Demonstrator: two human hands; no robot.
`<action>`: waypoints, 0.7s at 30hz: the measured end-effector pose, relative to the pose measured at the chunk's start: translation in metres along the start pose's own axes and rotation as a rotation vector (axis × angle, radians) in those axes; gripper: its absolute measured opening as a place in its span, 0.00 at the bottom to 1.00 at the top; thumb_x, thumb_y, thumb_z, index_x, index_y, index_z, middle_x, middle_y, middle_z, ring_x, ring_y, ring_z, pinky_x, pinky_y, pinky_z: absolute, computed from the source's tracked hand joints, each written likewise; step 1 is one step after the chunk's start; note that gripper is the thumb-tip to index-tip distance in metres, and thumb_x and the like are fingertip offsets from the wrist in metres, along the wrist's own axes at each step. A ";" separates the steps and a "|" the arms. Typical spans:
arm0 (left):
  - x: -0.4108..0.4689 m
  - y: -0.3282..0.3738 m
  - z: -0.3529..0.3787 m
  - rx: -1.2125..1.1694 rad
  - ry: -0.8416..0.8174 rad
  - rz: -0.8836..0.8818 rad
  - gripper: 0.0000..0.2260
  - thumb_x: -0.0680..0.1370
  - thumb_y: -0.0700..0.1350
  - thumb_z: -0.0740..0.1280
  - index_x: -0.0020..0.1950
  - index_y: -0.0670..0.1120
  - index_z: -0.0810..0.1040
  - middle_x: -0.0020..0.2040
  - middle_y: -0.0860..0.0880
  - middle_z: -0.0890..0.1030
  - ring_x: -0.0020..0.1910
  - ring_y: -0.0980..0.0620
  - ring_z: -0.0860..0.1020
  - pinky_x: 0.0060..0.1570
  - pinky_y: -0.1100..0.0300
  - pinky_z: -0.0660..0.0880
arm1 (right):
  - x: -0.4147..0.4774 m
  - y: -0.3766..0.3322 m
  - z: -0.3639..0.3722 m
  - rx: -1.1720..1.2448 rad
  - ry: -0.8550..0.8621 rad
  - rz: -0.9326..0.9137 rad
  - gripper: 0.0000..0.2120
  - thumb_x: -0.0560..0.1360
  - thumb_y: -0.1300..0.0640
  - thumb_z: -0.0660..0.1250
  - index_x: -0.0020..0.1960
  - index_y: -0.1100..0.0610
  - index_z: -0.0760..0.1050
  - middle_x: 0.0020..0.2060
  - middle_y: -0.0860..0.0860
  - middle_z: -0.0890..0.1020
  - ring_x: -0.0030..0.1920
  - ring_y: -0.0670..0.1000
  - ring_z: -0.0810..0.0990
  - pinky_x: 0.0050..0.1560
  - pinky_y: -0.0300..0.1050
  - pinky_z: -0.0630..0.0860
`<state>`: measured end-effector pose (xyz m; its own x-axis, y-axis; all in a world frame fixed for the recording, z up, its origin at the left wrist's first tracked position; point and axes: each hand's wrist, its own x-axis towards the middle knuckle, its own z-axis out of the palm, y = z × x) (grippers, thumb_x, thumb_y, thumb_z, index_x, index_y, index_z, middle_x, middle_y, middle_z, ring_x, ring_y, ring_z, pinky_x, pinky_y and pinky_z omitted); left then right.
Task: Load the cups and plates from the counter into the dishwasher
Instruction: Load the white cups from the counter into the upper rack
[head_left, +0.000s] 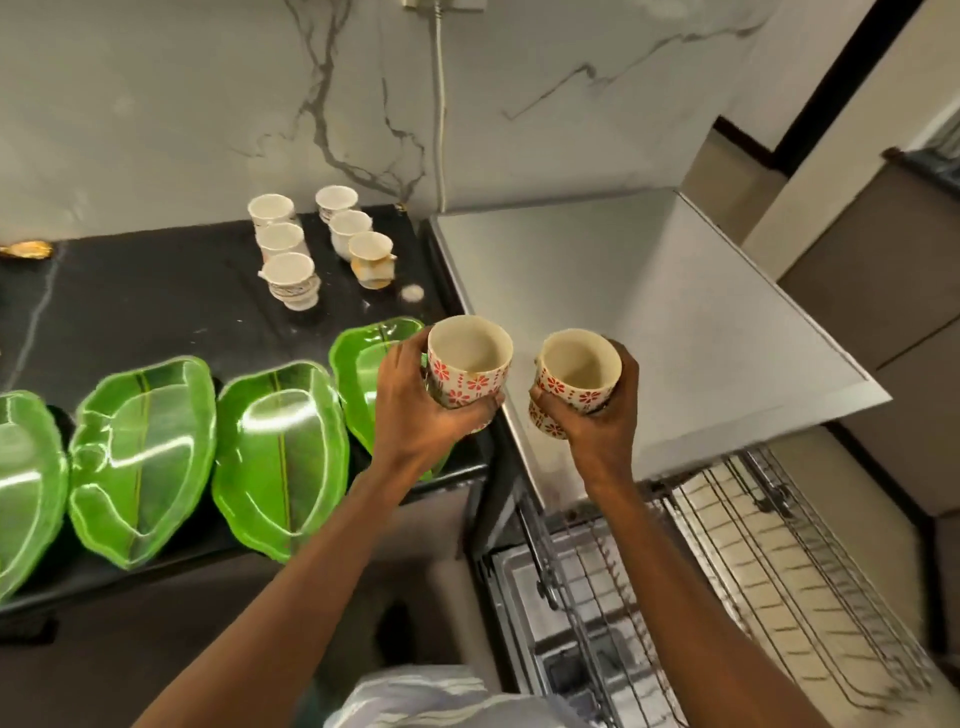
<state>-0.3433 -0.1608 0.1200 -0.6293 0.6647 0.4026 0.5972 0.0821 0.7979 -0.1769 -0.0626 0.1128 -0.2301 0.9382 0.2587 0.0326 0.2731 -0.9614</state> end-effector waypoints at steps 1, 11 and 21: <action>-0.011 0.006 0.007 -0.006 -0.010 -0.008 0.38 0.59 0.63 0.76 0.64 0.47 0.71 0.55 0.51 0.75 0.54 0.50 0.75 0.51 0.48 0.75 | -0.006 0.001 -0.013 -0.004 0.004 0.009 0.42 0.57 0.50 0.82 0.67 0.51 0.67 0.61 0.49 0.76 0.60 0.51 0.76 0.57 0.57 0.77; -0.111 0.065 0.065 -0.121 -0.200 -0.021 0.38 0.60 0.60 0.77 0.66 0.50 0.71 0.53 0.59 0.71 0.57 0.53 0.74 0.54 0.57 0.76 | -0.081 0.010 -0.136 0.080 0.041 0.224 0.42 0.59 0.52 0.81 0.69 0.49 0.67 0.59 0.51 0.77 0.58 0.52 0.79 0.52 0.60 0.80; -0.156 0.081 0.124 -0.263 -0.613 -0.374 0.37 0.61 0.52 0.81 0.63 0.51 0.64 0.55 0.55 0.75 0.53 0.59 0.77 0.50 0.59 0.79 | -0.134 0.041 -0.212 0.129 0.230 0.515 0.30 0.66 0.56 0.77 0.64 0.53 0.68 0.53 0.55 0.81 0.52 0.56 0.82 0.43 0.52 0.82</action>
<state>-0.1346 -0.1660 0.0665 -0.3316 0.9270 -0.1755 0.2120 0.2544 0.9436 0.0616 -0.1322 0.0581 0.0020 0.9694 -0.2456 -0.0378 -0.2453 -0.9687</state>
